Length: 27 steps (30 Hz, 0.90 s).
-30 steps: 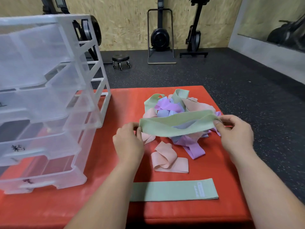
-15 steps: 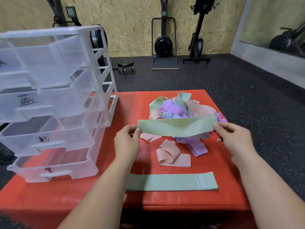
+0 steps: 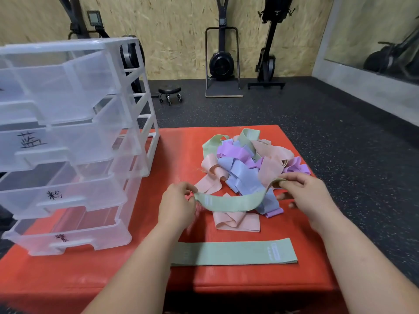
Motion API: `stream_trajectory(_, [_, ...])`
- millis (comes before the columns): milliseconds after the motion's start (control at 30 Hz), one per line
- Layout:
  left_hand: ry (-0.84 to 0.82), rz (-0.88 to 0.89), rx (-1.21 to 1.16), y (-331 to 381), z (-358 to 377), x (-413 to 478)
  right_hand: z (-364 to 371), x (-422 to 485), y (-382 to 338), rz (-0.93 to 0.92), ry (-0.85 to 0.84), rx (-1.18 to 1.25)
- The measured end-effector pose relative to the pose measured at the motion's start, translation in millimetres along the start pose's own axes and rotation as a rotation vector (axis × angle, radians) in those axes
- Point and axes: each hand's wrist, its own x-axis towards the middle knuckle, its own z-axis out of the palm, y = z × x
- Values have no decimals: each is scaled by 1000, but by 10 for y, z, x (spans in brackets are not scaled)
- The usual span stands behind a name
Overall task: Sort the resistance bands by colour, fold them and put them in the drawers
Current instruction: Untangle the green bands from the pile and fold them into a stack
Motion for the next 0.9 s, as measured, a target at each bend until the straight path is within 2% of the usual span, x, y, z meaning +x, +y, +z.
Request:
stream_trajectory(67, [-28,10,43,41,27,-16,44,7,-23,-13,-23,-2])
stream_trajectory(167, [15,105,24,140,74,-19,114,41,-30,-84,-31,-56])
stream_trajectory(300, [-66,291,-163,351,137,-74,196,40,-35,-267,-135,-178])
stream_trajectory(433, [-145,392,-277,534,165,-145,302,-22,-119,-332,-271,-129])
stream_trajectory(567, [-193,382,-345,602,164,-154,432,-69,-125,-364,-297,-65])
stream_trajectory(767, [-215,336,-320,524,162,-109,611,-182,-115,-393,-328,-155])
stream_trajectory(900, [-178,283,-353,473,107,-86,670,-161,-78,-345,-347,-212])
